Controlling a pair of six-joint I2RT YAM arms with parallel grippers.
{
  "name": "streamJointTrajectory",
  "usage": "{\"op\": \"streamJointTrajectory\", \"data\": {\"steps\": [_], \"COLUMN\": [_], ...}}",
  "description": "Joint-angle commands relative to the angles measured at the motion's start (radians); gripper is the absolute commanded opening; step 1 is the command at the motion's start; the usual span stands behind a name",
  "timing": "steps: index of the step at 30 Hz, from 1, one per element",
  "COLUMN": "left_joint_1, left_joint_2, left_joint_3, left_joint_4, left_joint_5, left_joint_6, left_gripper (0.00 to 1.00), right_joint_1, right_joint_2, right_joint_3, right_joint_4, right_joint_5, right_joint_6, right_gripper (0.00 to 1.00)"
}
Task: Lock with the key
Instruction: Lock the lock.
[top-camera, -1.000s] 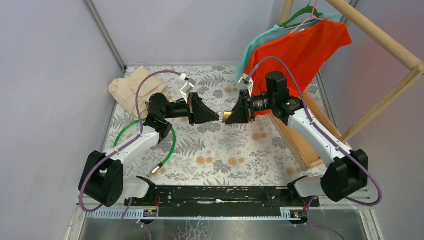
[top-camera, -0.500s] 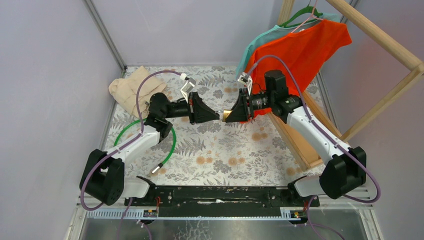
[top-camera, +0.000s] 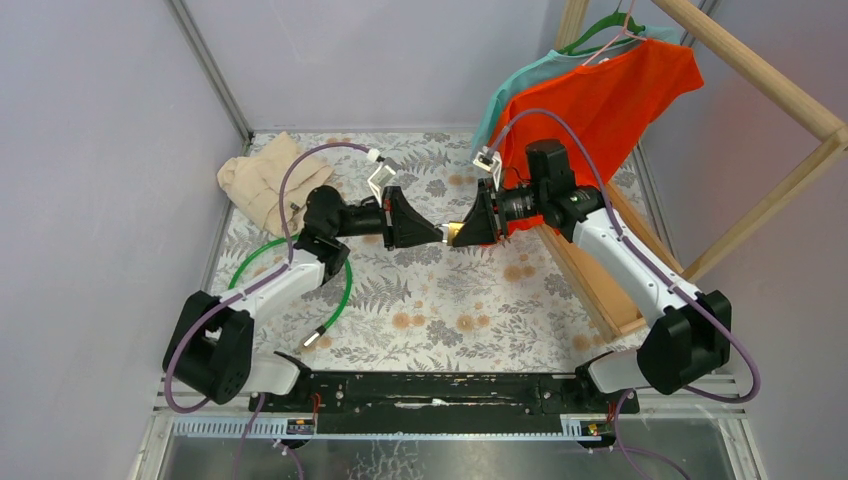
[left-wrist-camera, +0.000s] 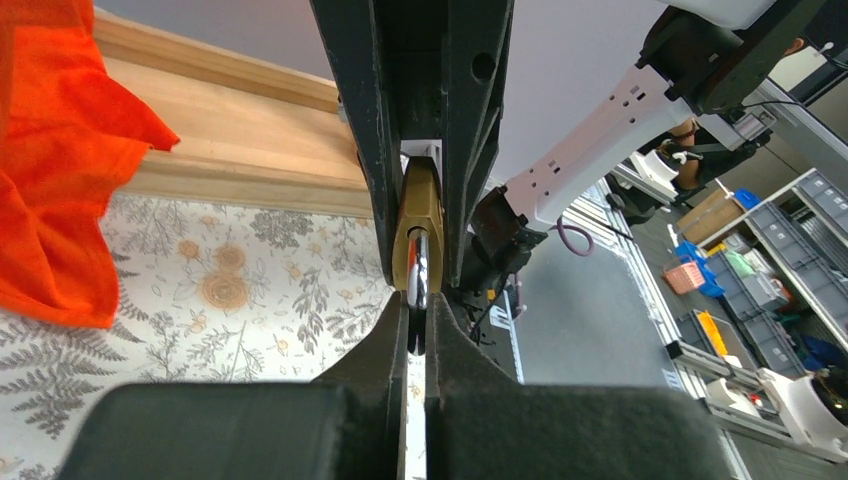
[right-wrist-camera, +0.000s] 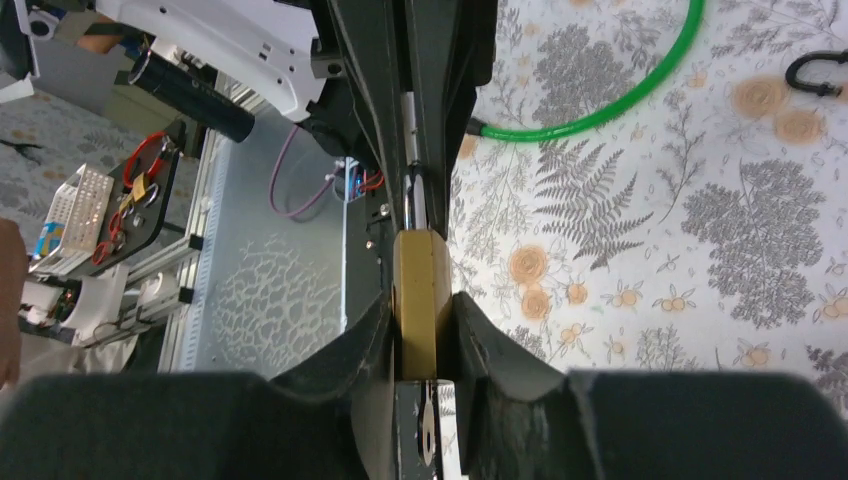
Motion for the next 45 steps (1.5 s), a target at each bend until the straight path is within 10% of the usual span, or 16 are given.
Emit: {"op": "streamJointTrajectory", "data": {"steps": [1,15,29,45], "left_joint_1": [-0.163,-0.092,-0.01,-0.023], "left_joint_2": [0.047,-0.014,-0.066,-0.05], "left_joint_3": [0.017,0.017,0.063,0.112], "left_joint_4": [0.027,-0.15,-0.36,-0.475], "left_joint_5": [0.056,0.052,0.039,0.047], "left_joint_6": [-0.011,0.127,0.277,0.385], "left_gripper": [0.0,0.01,0.43,0.2], "right_joint_1": [0.135,0.133,0.129,0.129], "right_joint_2": [0.034,-0.041,-0.13,-0.09], "right_joint_3": [0.107,0.078,-0.007,-0.024], "right_joint_4": [0.253,-0.069,-0.223,-0.1], "right_joint_5": [0.03,0.185,0.267,0.099], "right_joint_6": [-0.008,-0.368,-0.533,-0.36], "right_gripper": [0.0,0.0,0.0,0.0]}}
